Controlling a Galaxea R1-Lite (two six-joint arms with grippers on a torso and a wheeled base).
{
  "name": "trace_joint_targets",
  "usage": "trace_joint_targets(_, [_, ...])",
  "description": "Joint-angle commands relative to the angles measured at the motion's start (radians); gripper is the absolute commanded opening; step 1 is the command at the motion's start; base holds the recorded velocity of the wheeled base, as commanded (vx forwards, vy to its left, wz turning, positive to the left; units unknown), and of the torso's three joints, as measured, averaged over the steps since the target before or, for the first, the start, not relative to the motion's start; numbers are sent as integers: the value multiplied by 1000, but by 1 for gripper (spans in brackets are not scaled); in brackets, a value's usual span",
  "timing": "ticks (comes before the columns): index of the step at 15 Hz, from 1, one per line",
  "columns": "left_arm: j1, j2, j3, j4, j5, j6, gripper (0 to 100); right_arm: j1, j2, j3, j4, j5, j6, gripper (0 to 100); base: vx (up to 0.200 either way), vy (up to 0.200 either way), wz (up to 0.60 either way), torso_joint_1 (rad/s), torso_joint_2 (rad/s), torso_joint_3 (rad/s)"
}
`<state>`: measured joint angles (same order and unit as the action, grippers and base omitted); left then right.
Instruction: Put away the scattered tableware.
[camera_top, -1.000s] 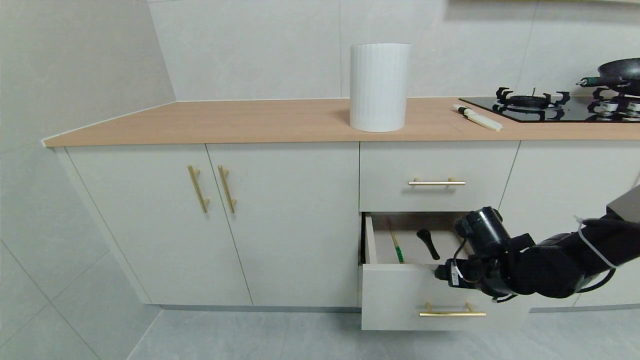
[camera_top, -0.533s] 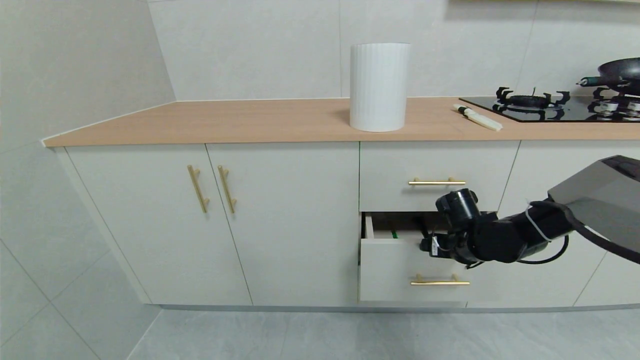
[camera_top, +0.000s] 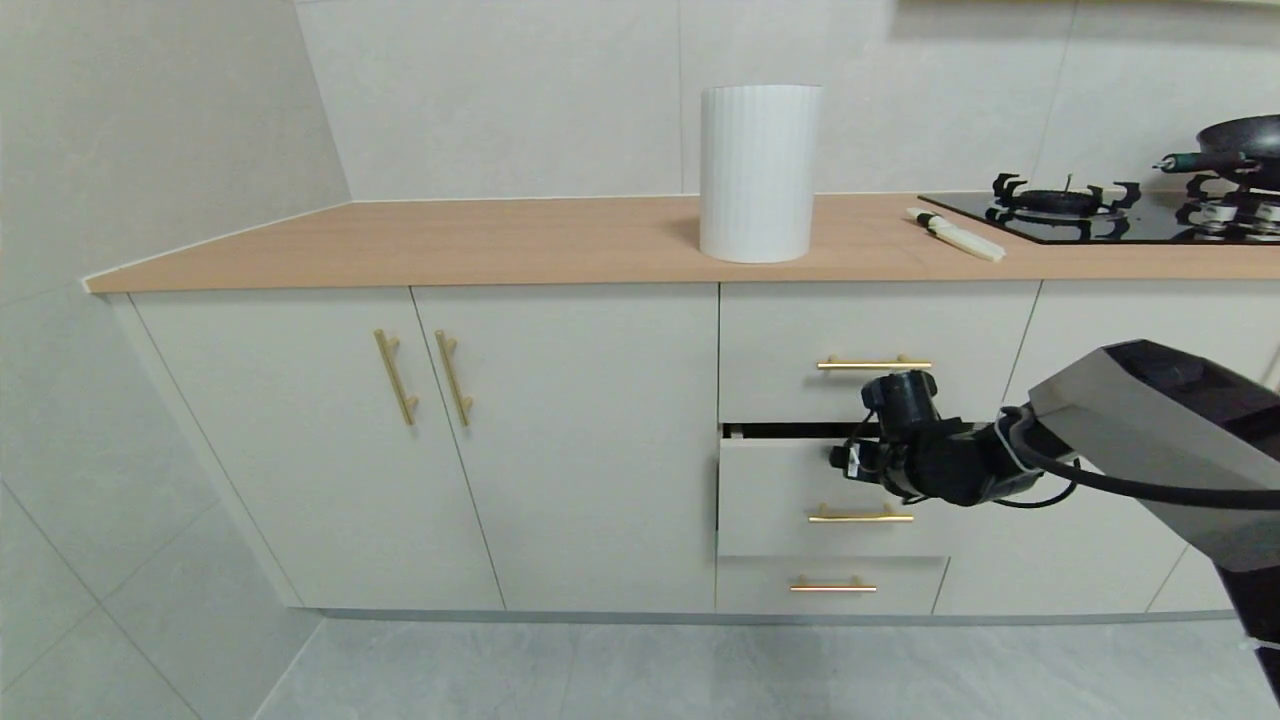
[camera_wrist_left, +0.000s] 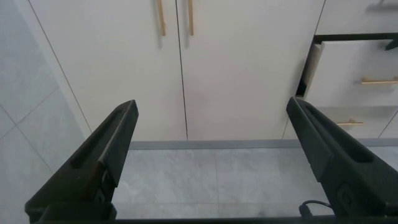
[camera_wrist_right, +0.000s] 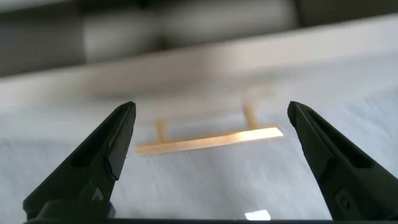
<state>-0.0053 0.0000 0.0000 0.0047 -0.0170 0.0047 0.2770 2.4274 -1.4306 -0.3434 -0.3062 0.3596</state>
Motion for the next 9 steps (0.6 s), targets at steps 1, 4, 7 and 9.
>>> trace_joint_targets(1, [-1, 0, 0, 0, 0, 0, 100, -6, 59, -11, -58, -2, 2, 100, 0, 0, 0, 0, 0, 0])
trace_joint_targets(4, [1, 0, 0, 0, 0, 0, 100, -15, 94, -27, -140, -4, 9, 100, 0, 0, 0, 0, 0, 0])
trace_joint_targets(7, [1, 0, 0, 0, 0, 0, 100, -21, 128, -102, -151, -11, 65, 100, 0, 0, 0, 0, 0, 0])
trace_joint_targets(9, [-1, 0, 0, 0, 0, 0, 100, -27, 131, -114, -151, -11, 78, 100, 0, 0, 0, 0, 0, 0])
